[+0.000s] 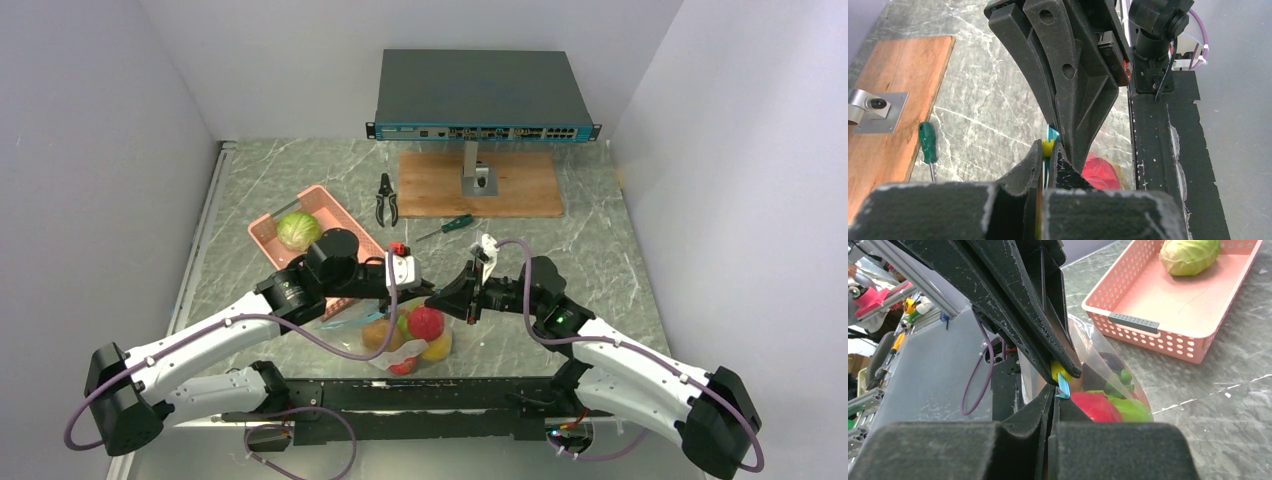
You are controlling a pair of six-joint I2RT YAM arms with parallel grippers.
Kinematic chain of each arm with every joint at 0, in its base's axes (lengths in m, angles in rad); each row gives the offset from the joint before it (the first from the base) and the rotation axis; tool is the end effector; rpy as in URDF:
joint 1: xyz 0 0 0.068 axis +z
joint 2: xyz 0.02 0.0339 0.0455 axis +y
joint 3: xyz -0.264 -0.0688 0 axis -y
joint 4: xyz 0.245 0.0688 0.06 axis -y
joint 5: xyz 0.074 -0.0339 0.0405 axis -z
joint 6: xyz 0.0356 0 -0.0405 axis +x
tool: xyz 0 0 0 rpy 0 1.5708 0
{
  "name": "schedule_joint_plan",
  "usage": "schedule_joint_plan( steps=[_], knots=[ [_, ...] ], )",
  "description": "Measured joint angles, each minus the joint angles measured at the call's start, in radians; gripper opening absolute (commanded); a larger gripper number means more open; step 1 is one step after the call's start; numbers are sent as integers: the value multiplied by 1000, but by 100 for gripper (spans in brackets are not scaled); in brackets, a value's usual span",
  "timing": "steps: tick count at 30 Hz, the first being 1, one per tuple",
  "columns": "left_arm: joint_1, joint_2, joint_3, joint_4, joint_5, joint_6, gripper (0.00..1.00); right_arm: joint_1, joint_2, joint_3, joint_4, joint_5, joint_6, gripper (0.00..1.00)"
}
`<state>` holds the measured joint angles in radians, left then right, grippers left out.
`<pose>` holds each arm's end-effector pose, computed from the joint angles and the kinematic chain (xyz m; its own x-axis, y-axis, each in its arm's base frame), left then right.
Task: Place the food in the zip-top bag and seal the zipper
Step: Zip the zipper food storage bag at the center of the board.
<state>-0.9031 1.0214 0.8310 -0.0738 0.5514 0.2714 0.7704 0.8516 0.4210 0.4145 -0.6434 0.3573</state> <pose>0.1307 -0.1959 0.3240 0.1075 0.2325 -0.9666 0.9894 0.0706 0.1270 0.1259 0.1520 0.2627 -0.3562 0.0442 -0.9333 -0.9212 0.1504 0.3587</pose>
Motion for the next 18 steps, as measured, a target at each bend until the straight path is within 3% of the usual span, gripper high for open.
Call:
schedule_joint_plan(
  steps=[5, 18],
  knots=[
    [1, 18, 24, -26, -11, -1, 0, 1, 3, 10, -24, 44, 13, 0],
    [-5, 28, 58, -34, -83, -6, 0, 19, -127, -23, -81, 362, 159, 0]
  ],
)
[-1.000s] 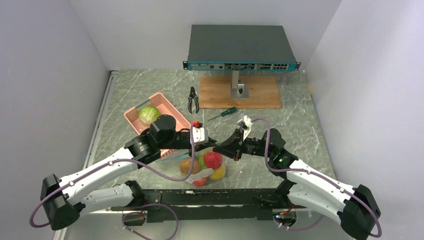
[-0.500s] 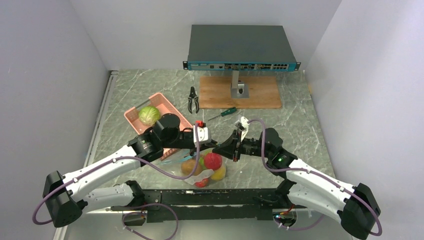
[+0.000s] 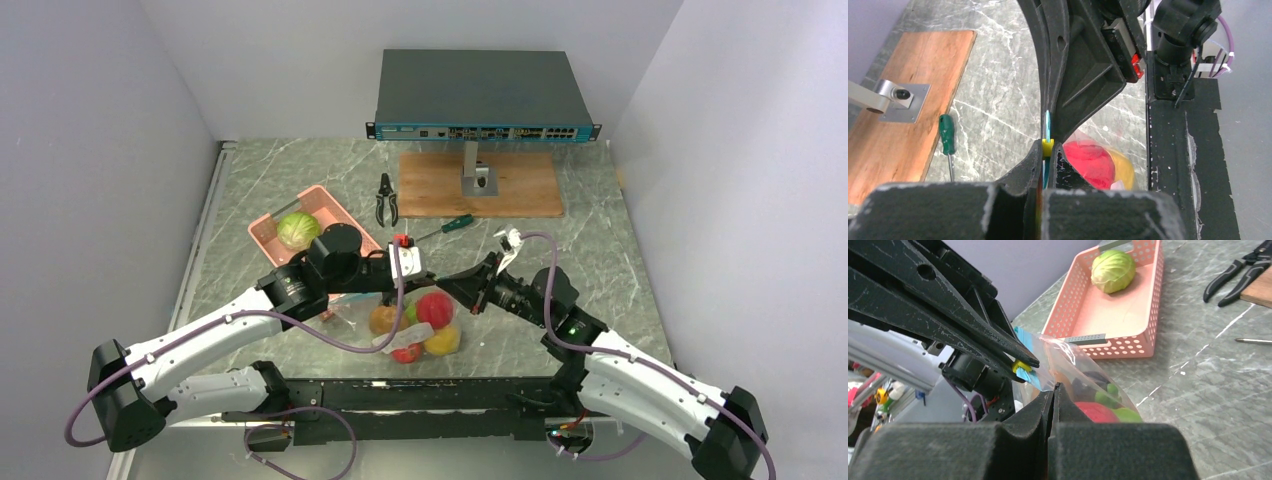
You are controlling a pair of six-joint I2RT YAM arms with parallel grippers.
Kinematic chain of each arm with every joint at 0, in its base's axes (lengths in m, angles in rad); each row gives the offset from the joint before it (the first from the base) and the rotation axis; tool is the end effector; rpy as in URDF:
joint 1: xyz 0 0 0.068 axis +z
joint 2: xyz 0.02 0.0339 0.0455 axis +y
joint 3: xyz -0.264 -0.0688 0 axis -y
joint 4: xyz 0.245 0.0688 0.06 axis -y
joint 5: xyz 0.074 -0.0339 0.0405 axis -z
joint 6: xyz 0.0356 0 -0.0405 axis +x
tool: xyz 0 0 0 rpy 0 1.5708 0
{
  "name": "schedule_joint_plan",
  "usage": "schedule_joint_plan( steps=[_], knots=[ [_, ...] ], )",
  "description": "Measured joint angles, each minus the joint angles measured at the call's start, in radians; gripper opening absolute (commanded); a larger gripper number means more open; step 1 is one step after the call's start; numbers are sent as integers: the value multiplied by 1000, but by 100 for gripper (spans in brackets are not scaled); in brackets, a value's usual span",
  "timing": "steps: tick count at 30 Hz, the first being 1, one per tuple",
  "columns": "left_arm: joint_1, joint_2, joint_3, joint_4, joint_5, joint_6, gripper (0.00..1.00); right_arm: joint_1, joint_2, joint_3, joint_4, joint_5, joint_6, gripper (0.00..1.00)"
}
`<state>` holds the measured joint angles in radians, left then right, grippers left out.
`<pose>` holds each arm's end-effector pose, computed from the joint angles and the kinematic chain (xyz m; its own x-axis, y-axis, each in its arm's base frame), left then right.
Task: Place the food in the zip-top bag and seal the zipper
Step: Zip the zipper food storage bag at the center of the board.
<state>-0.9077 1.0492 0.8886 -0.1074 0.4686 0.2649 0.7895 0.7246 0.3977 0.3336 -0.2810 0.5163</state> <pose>0.1362 -0.2005 0.3344 0.0970 0.2553 -0.9620 0.9800 0.1442 0.1370 0.1210 0.1360 0.2674 -0.4291 0.2409 -0.8705 -0.7654 0.4148 0.4920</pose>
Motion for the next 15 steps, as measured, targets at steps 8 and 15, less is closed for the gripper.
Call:
schedule_joint_plan(
  steps=[8, 15],
  knots=[
    [0, 0, 0, -3, -63, 2, 0, 3, -89, -18, -54, 127, 54, 0],
    [-1, -3, 0, -15, -102, 6, 0, 2, -157, -31, -101, 190, 63, 0]
  ],
)
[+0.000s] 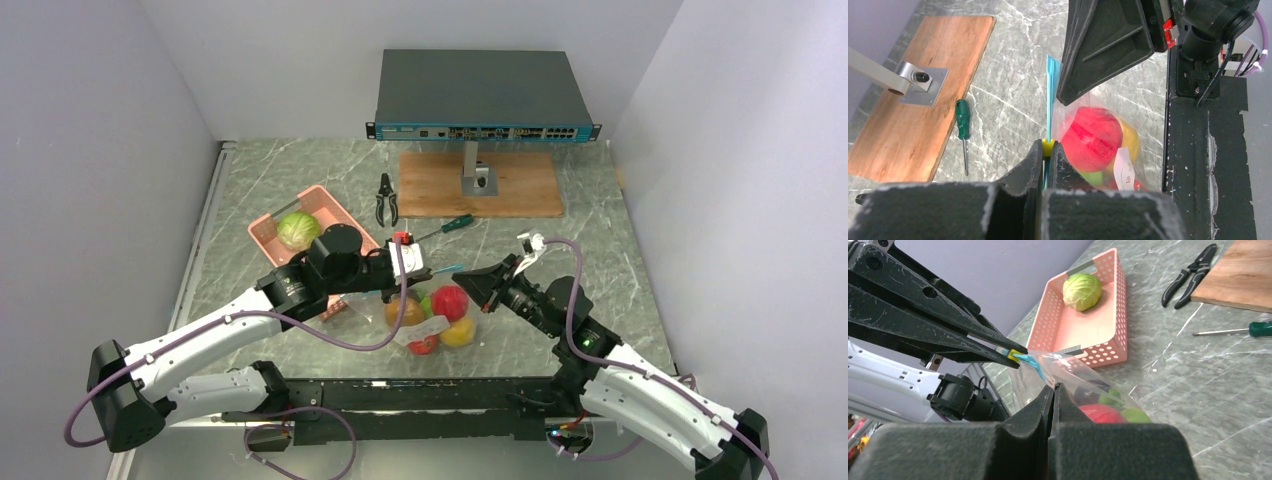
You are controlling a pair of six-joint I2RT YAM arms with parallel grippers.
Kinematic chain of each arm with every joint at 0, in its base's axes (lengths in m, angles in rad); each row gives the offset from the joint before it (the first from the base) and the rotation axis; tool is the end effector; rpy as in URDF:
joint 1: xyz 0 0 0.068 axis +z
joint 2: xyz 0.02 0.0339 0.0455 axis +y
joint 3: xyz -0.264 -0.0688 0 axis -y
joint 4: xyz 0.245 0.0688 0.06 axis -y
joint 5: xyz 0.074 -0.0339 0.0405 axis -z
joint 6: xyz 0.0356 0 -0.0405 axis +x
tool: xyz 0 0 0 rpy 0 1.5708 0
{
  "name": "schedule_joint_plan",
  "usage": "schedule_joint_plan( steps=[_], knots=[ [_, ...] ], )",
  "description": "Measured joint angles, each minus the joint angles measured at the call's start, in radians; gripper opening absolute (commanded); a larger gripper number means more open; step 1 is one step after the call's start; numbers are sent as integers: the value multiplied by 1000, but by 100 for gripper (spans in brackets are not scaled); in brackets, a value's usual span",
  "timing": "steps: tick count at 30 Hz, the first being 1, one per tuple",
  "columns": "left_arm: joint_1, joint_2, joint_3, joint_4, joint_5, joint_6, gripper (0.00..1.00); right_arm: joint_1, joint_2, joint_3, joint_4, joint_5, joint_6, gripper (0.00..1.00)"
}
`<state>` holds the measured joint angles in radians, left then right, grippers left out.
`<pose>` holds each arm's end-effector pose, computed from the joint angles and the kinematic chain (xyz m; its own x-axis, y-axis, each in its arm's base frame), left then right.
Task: Place the food in the zip-top bag and seal the zipper
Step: Zip the zipper food storage bag at the center of the board.
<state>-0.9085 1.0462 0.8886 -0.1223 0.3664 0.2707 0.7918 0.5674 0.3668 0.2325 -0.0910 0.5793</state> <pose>0.1389 -0.1989 0.3332 0.0898 0.2908 -0.9525 0.9589 0.2333 0.1616 0.1093 0.1153 0.2689 -0.4041 0.3666 -0.8380 -0.6587 0.5190 0.5447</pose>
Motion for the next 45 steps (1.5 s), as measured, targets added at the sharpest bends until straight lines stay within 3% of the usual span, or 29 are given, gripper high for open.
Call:
schedule_joint_plan(
  steps=[16, 32, 45],
  knots=[
    [-1, -22, -2, -23, -22, 28, 0, -1, -113, 0, -101, 69, -37, 0],
    [7, -24, -2, -26, -62, 62, 0, 0, -397, 37, -415, 436, -54, 0],
    [26, -40, -5, -55, -103, 84, 0, -1, -445, 59, -521, 602, -68, 0]
  ],
)
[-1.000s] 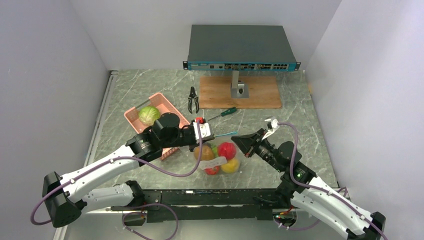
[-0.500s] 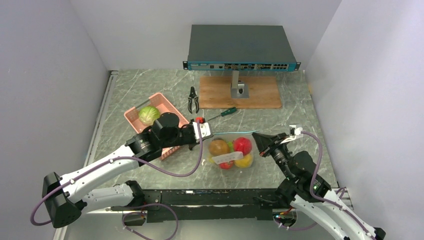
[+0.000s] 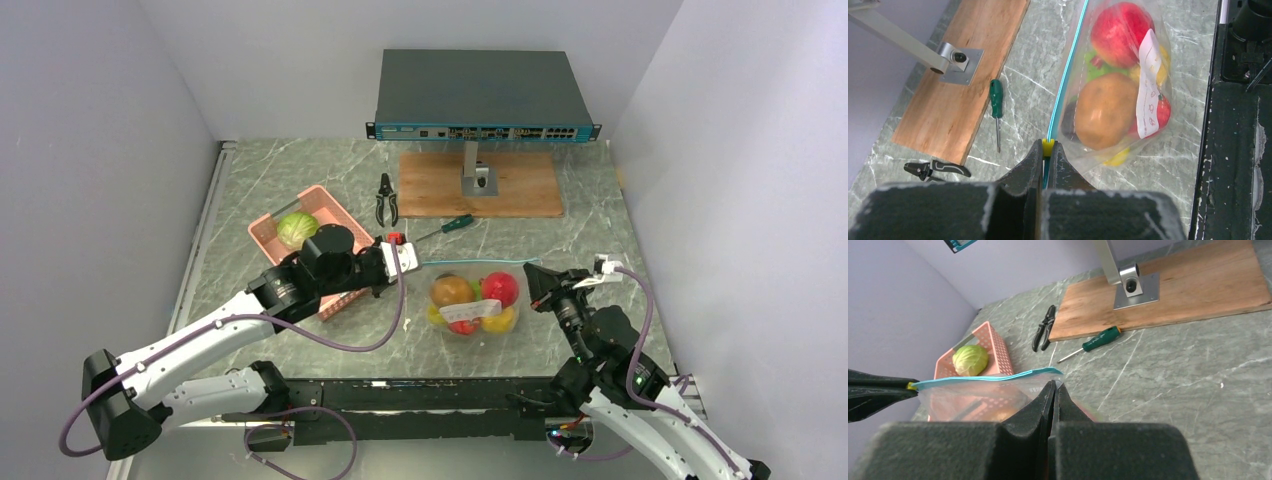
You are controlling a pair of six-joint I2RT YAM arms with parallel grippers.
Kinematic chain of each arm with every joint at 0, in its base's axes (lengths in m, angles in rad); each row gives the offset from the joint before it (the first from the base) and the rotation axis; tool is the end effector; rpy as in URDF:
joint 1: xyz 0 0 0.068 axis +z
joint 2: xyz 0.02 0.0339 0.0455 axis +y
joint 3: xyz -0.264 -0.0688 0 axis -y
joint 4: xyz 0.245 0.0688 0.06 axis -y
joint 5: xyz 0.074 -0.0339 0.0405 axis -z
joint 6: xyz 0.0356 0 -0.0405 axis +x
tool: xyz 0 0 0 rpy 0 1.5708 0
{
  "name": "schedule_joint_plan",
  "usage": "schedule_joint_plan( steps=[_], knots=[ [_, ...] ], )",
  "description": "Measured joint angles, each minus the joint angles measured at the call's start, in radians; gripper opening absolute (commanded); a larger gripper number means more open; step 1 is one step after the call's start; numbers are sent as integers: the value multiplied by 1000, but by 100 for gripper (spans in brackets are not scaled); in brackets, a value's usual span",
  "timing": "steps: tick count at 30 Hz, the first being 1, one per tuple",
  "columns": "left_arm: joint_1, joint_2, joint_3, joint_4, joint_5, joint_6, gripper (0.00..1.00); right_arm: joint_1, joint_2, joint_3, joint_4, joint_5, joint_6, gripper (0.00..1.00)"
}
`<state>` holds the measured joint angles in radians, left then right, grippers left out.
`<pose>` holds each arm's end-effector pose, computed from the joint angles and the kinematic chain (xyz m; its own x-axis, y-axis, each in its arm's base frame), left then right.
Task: Place the food in the zip-top bag and seal the zipper
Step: Zip the zipper food storage bag at the center of the board, then place the zipper food storage bag at the center of the board.
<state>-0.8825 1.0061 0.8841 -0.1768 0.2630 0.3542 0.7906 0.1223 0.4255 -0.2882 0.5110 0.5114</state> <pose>0.1407 -0.1857 0.3343 0.1380 0.3594 -0.9229 0.9124 0.3165 0.2597 0.0679 0.0438 0.2777 -0.1259 0.4797 -0.8684 -0.2459 0.8329 0.4957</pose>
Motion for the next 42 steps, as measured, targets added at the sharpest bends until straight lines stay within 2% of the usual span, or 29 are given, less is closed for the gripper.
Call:
schedule_joint_plan(
  steps=[14, 34, 40, 42],
  knots=[
    [13, -35, -14, -26, -48, 26, 0, 0, 13, 28, -29, 53, -11, 0],
    [50, -71, -27, -21, -52, 37, 0, 1, 7, 39, -33, 52, -11, 0],
    [67, -60, -27, -43, -56, 44, 0, -8, 42, 38, 0, -21, -69, 0],
    [71, -51, -27, -56, -60, 44, 0, -12, 72, 37, 15, -66, -94, 12]
  ],
)
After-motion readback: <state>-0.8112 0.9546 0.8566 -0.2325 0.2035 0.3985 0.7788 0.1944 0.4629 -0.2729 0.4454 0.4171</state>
